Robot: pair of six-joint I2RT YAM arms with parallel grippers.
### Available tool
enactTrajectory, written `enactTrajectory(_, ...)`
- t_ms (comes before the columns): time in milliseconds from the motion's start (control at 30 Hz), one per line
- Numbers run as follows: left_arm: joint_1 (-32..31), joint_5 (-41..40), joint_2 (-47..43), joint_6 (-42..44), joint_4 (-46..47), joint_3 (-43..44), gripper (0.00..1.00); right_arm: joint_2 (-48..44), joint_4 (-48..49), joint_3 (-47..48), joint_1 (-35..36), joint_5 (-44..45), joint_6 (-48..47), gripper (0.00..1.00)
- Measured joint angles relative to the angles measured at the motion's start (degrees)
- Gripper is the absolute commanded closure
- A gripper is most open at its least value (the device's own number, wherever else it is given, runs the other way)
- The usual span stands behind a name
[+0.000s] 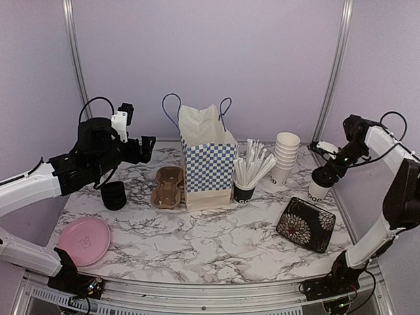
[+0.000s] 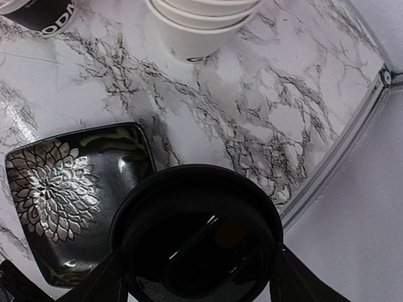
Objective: Pack the takeout coffee
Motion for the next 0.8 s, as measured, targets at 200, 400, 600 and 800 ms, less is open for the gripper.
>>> enactTrajectory(200, 0.0, 1.0, -0.6, 0.0, -0.1, 0.0, 0.02, 5.7, 3.8, 4.1, -2.5, 4.0, 3.1, 0.38)
enactTrajectory(400, 0.0, 2.0, -0.8, 0.0, -0.1, 0.0, 0.02, 12.5, 5.9, 7.9, -2.6, 5.2, 6.1, 0.38)
enactTrajectory(600, 0.0, 2.5, -0.8, 0.0, -0.2, 0.0, 0.02, 15.6, 6.2, 8.9, -2.6, 4.9, 7.9, 0.32)
enactTrajectory(800, 0.0, 3.1, -0.8, 0.0, -0.4, 0.1, 0.02, 15.8, 6.1, 9.0, -2.6, 4.8, 9.5, 0.09)
